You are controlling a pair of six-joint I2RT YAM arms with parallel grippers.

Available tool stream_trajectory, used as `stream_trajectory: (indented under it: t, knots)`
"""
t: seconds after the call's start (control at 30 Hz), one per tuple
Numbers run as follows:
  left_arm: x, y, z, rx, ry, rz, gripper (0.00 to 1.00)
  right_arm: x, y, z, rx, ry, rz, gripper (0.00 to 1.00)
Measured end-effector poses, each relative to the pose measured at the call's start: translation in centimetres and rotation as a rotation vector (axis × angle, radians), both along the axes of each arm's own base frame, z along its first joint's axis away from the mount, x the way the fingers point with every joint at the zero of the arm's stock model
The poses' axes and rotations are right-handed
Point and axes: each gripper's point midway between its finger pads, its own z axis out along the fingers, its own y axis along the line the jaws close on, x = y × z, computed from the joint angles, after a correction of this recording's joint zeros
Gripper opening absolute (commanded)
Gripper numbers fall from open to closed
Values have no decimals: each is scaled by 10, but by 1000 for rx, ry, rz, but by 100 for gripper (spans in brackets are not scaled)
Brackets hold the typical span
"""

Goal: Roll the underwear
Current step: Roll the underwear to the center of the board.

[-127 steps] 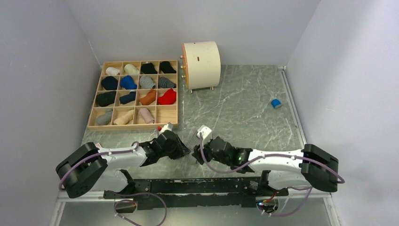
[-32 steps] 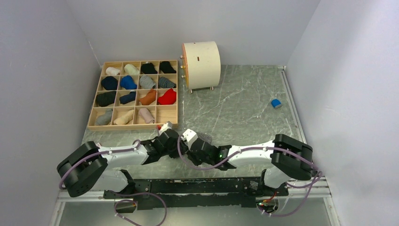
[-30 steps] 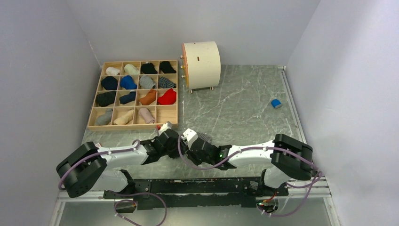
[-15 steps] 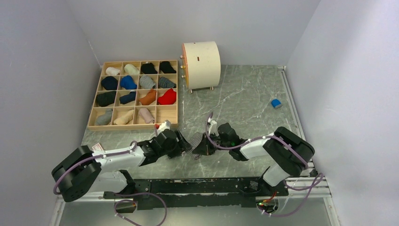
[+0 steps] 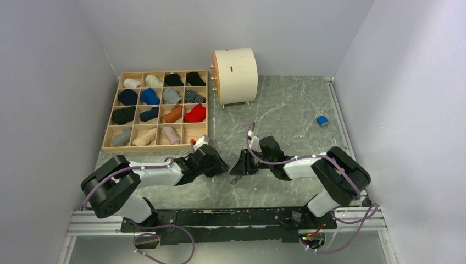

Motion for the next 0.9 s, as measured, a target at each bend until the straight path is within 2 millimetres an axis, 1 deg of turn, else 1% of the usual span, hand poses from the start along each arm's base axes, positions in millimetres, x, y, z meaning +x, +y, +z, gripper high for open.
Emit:
stream_trajectory:
  t: [0.07, 0.23, 0.3, 0.4, 0.57, 0.7, 0.8, 0.9]
  knots:
    - [1, -1, 0, -2, 1, 2, 38, 6, -2, 6, -47, -40, -4, 46]
    - [0, -1, 0, -5, 5, 4, 38, 28, 1, 36, -165, -213, -31, 47]
    - [0, -1, 0, -5, 5, 5, 38, 26, 6, 41, -211, -267, -22, 48]
    - [-1, 0, -2, 4, 12, -1, 38, 16, 14, 38, -288, -327, -5, 48]
    - [-2, 1, -3, 8, 16, -1, 39, 16, 15, 37, -382, -405, -38, 47]
    - [-3, 1, -2, 7, 19, 0, 39, 16, 13, 35, -420, -437, -52, 48]
    - [-3, 1, -2, 5, 21, 3, 39, 15, 10, 35, -431, -447, -60, 50]
    - [-2, 1, -2, 3, 22, 7, 39, 4, 3, 36, -427, -444, -43, 50]
